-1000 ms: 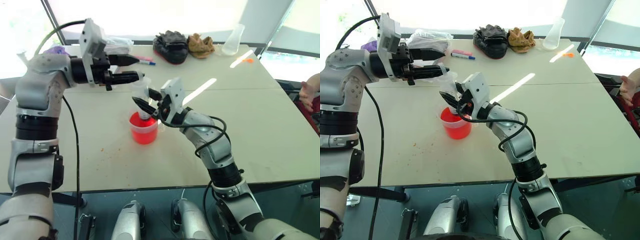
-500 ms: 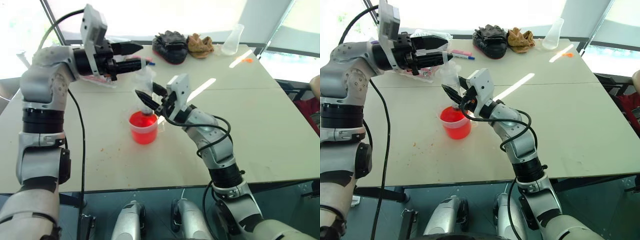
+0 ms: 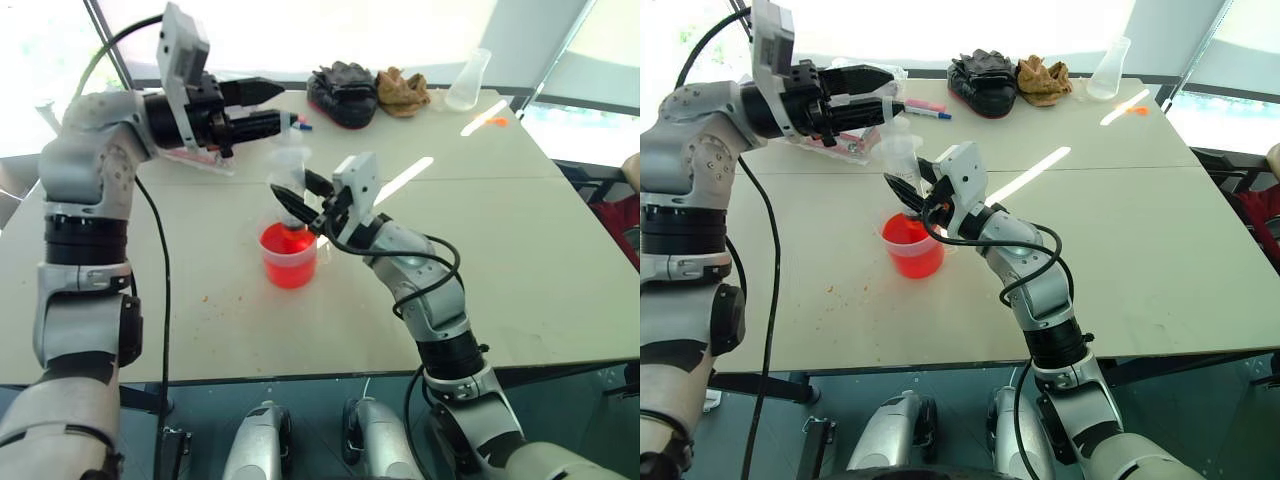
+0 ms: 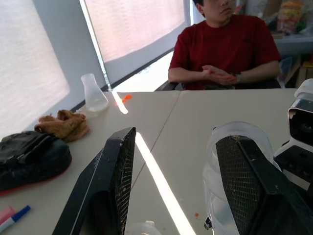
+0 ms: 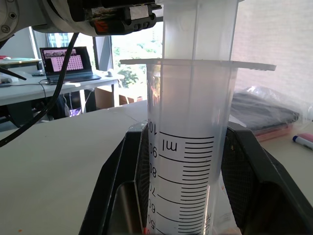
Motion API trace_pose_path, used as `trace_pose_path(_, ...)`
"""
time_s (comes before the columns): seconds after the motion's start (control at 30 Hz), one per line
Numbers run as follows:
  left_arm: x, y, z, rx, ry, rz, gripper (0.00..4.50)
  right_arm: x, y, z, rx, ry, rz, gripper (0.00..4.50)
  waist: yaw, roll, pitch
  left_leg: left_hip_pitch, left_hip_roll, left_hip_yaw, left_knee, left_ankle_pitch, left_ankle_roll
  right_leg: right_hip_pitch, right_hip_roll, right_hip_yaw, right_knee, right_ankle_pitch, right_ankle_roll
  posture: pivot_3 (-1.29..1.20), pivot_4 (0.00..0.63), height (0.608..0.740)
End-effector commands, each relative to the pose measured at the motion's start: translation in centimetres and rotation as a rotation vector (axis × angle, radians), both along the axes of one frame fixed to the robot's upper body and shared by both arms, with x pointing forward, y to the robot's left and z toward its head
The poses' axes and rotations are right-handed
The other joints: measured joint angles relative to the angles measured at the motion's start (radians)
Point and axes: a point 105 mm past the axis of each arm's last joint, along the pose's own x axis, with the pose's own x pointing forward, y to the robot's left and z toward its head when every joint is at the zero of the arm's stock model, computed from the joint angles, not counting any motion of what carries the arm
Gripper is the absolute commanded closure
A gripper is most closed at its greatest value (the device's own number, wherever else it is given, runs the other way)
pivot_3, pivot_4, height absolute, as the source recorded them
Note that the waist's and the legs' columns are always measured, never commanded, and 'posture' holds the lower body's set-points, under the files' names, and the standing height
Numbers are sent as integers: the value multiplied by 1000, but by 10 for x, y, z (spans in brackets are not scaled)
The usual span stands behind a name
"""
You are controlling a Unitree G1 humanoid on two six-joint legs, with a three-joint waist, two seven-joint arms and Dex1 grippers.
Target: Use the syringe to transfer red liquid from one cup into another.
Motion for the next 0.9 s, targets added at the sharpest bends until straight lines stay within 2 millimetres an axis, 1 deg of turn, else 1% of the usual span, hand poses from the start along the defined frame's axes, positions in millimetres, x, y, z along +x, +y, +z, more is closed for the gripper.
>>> trace_pose_path(0.03,-11,4,47,-101,-155,20,1915,-22,27,-7,-53,-8,128,3008,0,0,0,0,0,0,0,0,0,0,0,0,0,0,0,0,150,740)
trace_pose_path(0.1,-11,5,46,-97,-150,22,1915,-22,27,-8,-53,-7,128,3008,0,0,0,0,0,0,0,0,0,0,0,0,0,0,0,0,150,740)
trace_pose_path(0.2,-12,8,38,-61,-125,23,1915,-19,25,-4,-32,4,117,3008,0,0,0,0,0,0,0,0,0,0,0,0,0,0,0,0,150,740)
trace_pose_path(0.3,-18,19,24,11,-74,19,1915,-9,14,14,46,25,76,3008,-7,0,0,0,0,0,0,0,0,0,0,0,0,0,0,0,150,740)
trace_pose_path(0.37,-19,32,19,25,-46,58,1915,-4,8,26,83,27,56,3008,-7,0,0,0,1,0,0,0,0,-1,1,1,1,0,0,0,150,740)
trace_pose_path(0.47,-25,62,10,48,19,129,1915,-4,4,38,105,13,47,3008,-10,1,0,0,1,0,0,0,0,-1,1,1,1,0,0,0,150,740)
trace_pose_path(0.57,-29,79,4,64,46,178,1915,-5,2,41,108,9,45,3008,0,0,0,0,1,0,0,0,0,-1,1,1,1,0,0,0,150,740)
trace_pose_path(0.63,-28,89,-1,68,56,224,1915,-4,0,43,113,11,40,3008,5,0,0,0,1,0,0,0,0,0,0,0,-1,0,0,0,150,740)
trace_pose_path(0.73,-29,106,-8,38,81,292,1915,-3,-4,44,117,14,30,3008,1,0,0,0,0,0,0,-1,1,1,-1,0,-1,0,0,0,150,740)
trace_pose_path(0.9,-33,105,-15,-26,79,333,1915,-3,-7,45,112,14,26,3008,0,0,0,0,0,0,0,-1,1,0,-1,1,-1,0,0,0,150,740)
